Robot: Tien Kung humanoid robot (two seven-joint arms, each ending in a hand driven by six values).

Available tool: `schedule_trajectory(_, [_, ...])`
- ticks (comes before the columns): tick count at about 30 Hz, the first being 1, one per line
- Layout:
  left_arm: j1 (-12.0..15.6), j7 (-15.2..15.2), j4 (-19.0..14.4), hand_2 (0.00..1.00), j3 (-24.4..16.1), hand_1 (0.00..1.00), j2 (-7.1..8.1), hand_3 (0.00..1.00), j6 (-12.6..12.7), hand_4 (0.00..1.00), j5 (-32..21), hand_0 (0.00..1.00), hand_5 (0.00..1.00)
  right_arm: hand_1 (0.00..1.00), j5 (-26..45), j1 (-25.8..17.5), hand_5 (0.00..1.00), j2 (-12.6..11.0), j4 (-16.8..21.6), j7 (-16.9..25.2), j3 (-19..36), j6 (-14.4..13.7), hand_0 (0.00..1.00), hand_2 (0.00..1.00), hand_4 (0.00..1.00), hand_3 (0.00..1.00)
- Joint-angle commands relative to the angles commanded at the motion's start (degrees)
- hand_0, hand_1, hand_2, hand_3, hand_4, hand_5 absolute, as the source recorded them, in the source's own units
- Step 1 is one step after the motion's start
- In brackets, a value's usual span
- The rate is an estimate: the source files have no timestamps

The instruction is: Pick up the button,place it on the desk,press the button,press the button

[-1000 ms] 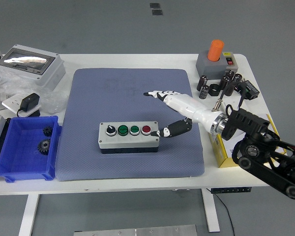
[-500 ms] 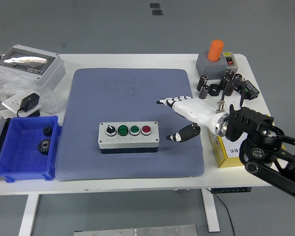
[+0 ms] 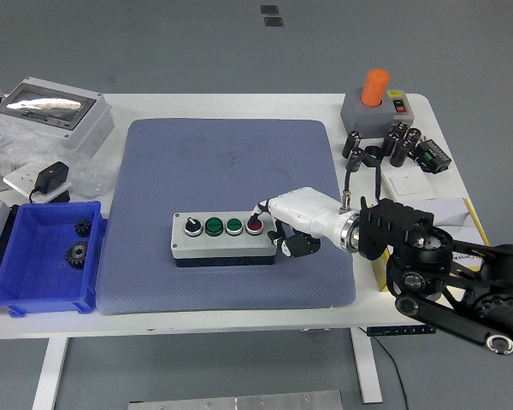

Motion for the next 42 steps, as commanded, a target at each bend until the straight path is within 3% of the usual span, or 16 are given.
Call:
schedule_trajectory(14, [-0.03, -0.79, 0.12, 0.649, -0.27, 0.67, 0.01, 0.777, -0.05, 0.57, 0.27, 0.699, 0.865, 0.088, -0.42, -0.53, 0.002, 1.43, -2.94, 0.04, -2.32, -1.46, 0.102, 0.17, 0.347, 0.76])
schedule_trajectory(22, [0.12, -1.39, 0.21, 0.648, -0.29, 0.67, 0.06, 0.779, 0.21, 0.571, 0.38, 0.699, 0.872, 0.089, 5.46, -2.59, 0.002, -0.71, -0.46, 6.59, 5.46, -4.52, 0.101, 0.168, 0.344, 0.757])
schedule_trajectory(28, [0.4, -1.21, 0.15, 0.648, -0.17, 0.669, 0.05, 0.78, 0.19, 0.573, 0.28, 0.699, 0.875, 0.09, 11.35, -8.18, 0.002, -1.58, 0.78, 11.12, 15.25, -10.02, 0.105, 0.167, 0.342, 0.745])
schedule_trajectory(30, [0.53, -1.06, 0.1, 0.648, -0.15, 0.669, -0.02, 0.78, 0.14, 0.573, 0.35, 0.699, 0.875, 0.09, 10.52, -10.28, 0.002, -0.67, -0.26, 12.2, 17.94, -12.57, 0.105, 0.167, 0.342, 0.745])
schedule_trajectory(31, [0.58, -1.02, 0.1, 0.648, -0.19, 0.669, -0.05, 0.78, 0.09, 0.573, 0.48, 0.699, 0.874, 0.142, 10.29, -11.76, 0.203, 0.31, -1.25, 13.26, 19.81, -14.52, 0.135, 0.202, 0.365, 0.732])
schedule_trajectory(36, [0.39, -1.43, 0.27, 0.648, -0.74, 0.669, -0.11, 0.78, -0.15, 0.573, 1.48, 0.699, 0.874, 0.142, 13.72, -17.52, 0.203, 4.36, -4.33, 18.86, 26.52, -21.53, 0.135, 0.202, 0.365, 0.732])
schedule_trajectory(37, [0.3, -1.53, 0.31, 0.647, -0.89, 0.669, -0.09, 0.782, -0.2, 0.574, 1.76, 0.699, 0.876, 0.447, 14.77, -18.79, 0.359, 4.93, -4.69, 20.11, 27.93, -22.87, 0.374, 0.574, 0.741, 0.788])
schedule_trajectory(42, [-0.11, -2.02, 0.55, 0.647, -1.29, 0.669, 0.37, 0.782, -0.35, 0.574, 2.7, 0.699, 0.876, 0.447, 20.53, -24.89, 0.359, 6.12, -5.91, 25.79, 34.54, -26.53, 0.374, 0.574, 0.741, 0.788])
